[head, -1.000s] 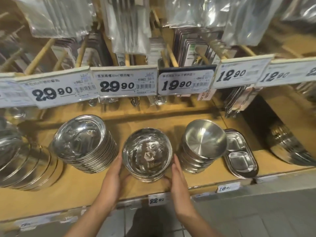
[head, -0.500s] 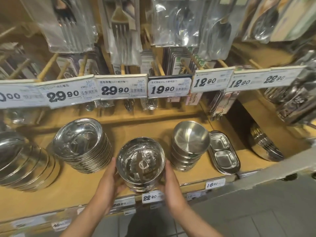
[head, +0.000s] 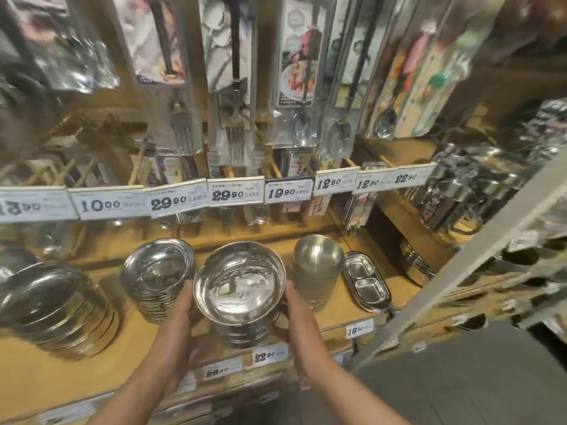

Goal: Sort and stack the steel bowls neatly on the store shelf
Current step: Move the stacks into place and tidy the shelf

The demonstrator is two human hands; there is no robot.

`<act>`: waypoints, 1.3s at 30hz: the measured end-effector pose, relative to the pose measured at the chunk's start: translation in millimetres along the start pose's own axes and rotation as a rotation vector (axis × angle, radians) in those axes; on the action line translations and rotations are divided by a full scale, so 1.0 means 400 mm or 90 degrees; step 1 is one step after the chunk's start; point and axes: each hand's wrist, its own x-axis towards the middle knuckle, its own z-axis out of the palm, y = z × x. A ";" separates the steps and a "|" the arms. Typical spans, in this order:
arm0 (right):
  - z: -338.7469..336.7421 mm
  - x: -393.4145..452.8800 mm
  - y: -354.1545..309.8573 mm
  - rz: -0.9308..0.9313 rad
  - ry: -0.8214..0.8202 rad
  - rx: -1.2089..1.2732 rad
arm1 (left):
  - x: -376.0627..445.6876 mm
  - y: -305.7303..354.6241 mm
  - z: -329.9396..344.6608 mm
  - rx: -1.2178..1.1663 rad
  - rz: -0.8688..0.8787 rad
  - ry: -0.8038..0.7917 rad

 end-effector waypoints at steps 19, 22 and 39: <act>0.657 -0.209 0.074 -0.013 -0.038 0.030 | -0.255 0.194 -0.653 0.042 0.040 0.011; 0.760 -0.212 0.099 -0.009 -0.088 0.029 | -0.273 0.198 -0.761 0.042 0.040 0.046; 1.189 0.058 0.310 0.146 -0.294 -0.066 | -0.129 0.143 -1.178 -0.036 -0.010 0.281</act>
